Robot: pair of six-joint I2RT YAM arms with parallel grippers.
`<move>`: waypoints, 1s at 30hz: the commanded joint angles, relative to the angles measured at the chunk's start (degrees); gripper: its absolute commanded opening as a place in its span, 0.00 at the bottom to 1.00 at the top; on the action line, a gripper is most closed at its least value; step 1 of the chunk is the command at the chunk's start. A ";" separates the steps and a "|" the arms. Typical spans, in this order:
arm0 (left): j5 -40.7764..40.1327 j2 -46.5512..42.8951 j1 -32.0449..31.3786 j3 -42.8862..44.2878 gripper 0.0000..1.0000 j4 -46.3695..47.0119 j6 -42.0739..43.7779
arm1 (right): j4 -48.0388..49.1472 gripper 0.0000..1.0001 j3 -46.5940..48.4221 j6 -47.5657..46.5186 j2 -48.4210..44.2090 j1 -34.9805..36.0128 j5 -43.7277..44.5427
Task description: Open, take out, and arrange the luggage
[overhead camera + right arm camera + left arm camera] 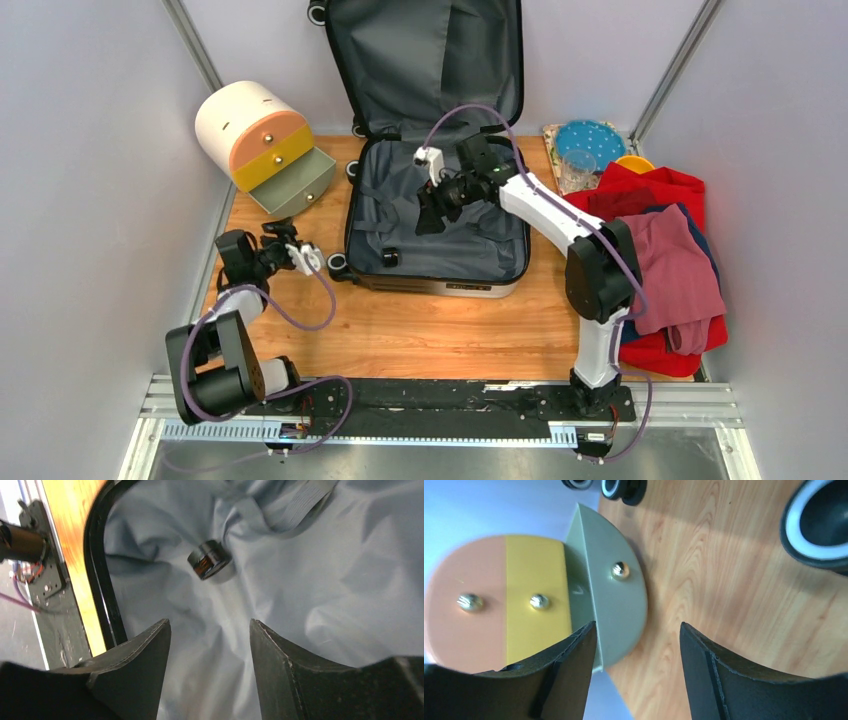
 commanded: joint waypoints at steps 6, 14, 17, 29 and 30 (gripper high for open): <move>5.86 -0.83 0.27 36.27 0.78 -50.93 -42.68 | -7.51 0.64 2.31 -4.24 1.40 0.28 -0.31; -7.84 -5.49 0.00 35.24 0.79 -31.15 -83.14 | -1.26 0.76 1.95 16.32 3.33 7.82 14.50; -10.39 -6.54 -0.09 35.24 0.80 -31.33 -85.96 | -3.99 0.82 5.12 19.67 5.09 12.31 24.89; -14.70 -15.94 -0.09 26.63 0.82 -27.63 -86.58 | -6.63 0.89 13.64 26.09 14.50 17.06 30.88; -14.88 -16.30 -0.09 25.93 0.82 -27.72 -86.58 | -6.63 0.89 13.74 26.09 14.93 17.07 31.24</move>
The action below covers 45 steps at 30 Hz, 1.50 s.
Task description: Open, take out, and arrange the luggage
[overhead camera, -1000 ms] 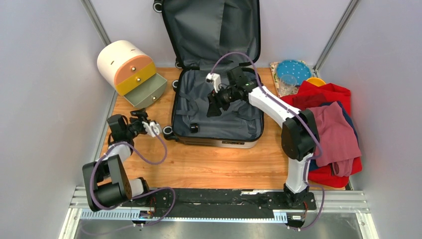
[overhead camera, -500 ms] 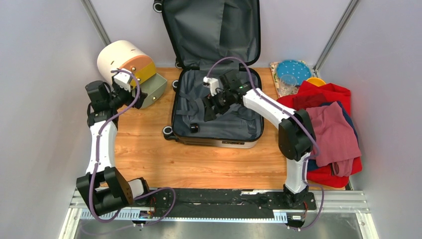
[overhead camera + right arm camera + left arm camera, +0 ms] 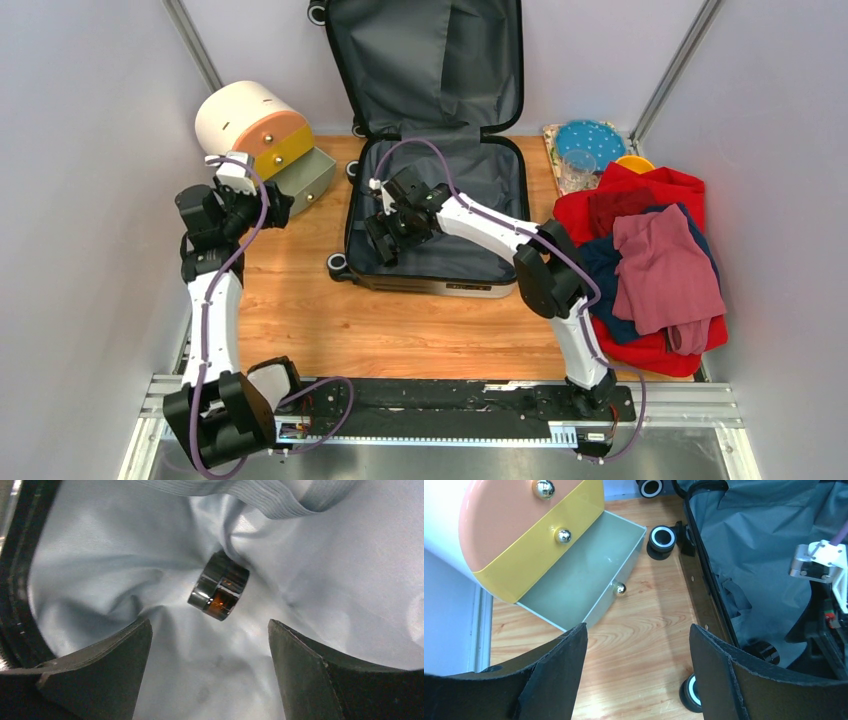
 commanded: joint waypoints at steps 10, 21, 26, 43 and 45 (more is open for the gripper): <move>-3.42 -6.57 -0.06 -4.43 0.82 3.34 -1.80 | -0.64 0.83 6.12 4.22 4.86 0.67 4.60; -4.12 -10.35 -0.06 -6.72 0.83 2.55 -0.30 | -0.73 0.66 5.33 5.72 5.74 0.85 2.76; -4.03 -7.64 -0.15 -3.65 0.83 -1.40 -0.48 | -1.26 0.55 6.04 6.33 6.88 0.67 1.00; 16.76 -1.22 -0.33 1.36 0.83 -6.07 2.77 | 1.71 0.21 4.81 4.84 -3.65 -7.75 -10.83; 18.72 0.89 -0.85 2.77 0.84 -5.72 2.86 | 3.22 0.16 4.19 4.92 -6.63 -10.92 -15.33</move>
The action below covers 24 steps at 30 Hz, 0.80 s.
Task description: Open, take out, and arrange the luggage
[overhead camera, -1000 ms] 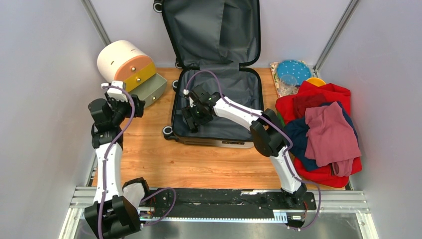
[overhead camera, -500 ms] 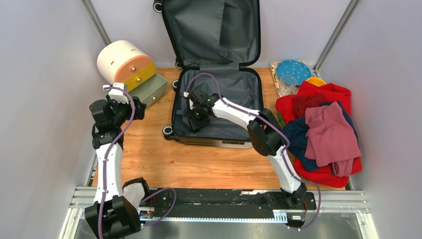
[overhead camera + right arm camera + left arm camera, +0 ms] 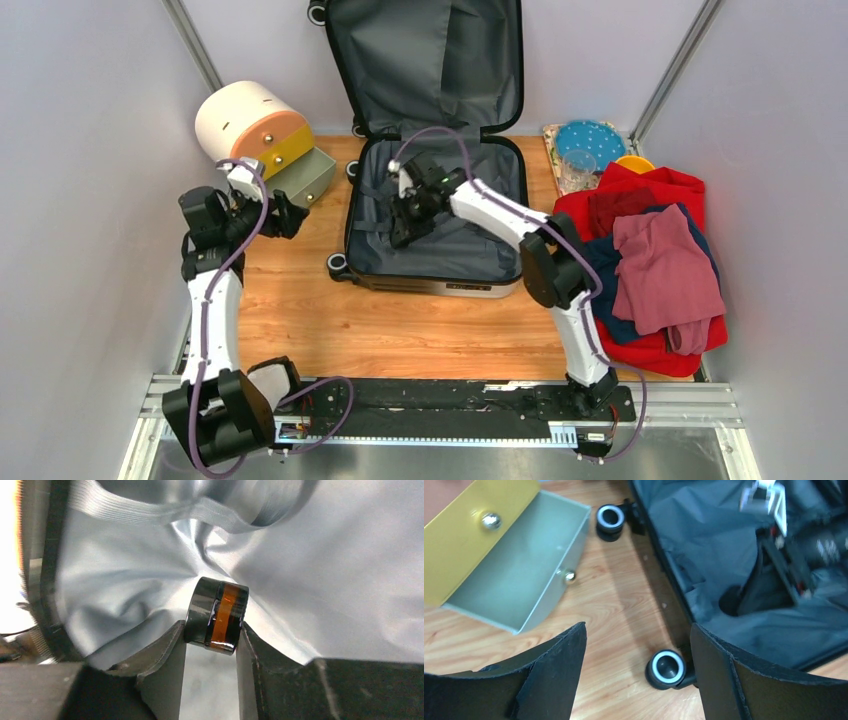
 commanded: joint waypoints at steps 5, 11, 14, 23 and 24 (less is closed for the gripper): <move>20.28 3.99 -3.99 4.49 0.84 5.47 7.06 | 7.65 0.12 -2.46 -2.05 -15.15 -10.72 -22.66; 23.63 0.57 -12.59 -0.08 0.84 9.79 23.66 | 10.63 0.06 -8.08 -3.81 -20.33 -11.17 -37.60; 23.19 -0.58 -16.47 -1.76 0.85 10.76 29.30 | 11.26 0.05 -8.62 -2.85 -21.04 -11.00 -39.90; 15.37 -2.25 -28.43 -6.24 0.85 9.35 40.65 | 12.31 0.03 -10.64 -2.14 -22.01 -7.57 -42.98; 14.15 -2.08 -29.30 -6.42 0.85 9.44 40.92 | 12.31 0.03 -10.56 -1.97 -22.01 -7.22 -43.24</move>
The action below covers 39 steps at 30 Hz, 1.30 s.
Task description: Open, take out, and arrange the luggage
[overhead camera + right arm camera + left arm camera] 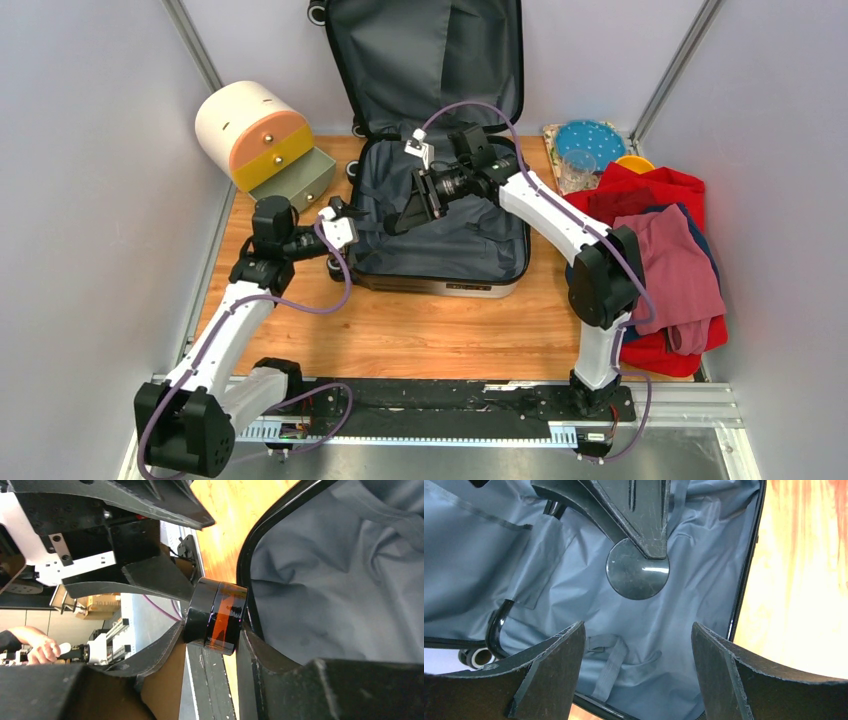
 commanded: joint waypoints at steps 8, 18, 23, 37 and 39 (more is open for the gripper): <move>-1.36 -0.66 -4.38 -1.52 0.82 5.86 2.83 | 3.86 0.03 0.13 1.43 -1.90 2.32 -6.49; -1.10 -0.83 -6.93 -3.02 0.76 10.89 0.10 | 4.74 0.03 -0.39 1.69 -1.72 2.93 -7.46; -0.74 -0.30 -8.07 -2.93 0.74 12.82 -1.30 | 4.74 0.03 -0.75 1.60 -1.72 3.28 -7.55; -2.49 -0.48 -9.04 -2.41 0.33 12.73 -1.83 | 4.82 0.43 -0.84 1.78 -1.81 3.11 -6.06; -6.33 -0.13 -8.96 -1.71 0.09 12.56 -5.32 | 4.82 0.65 -0.31 2.92 -2.07 2.76 -2.65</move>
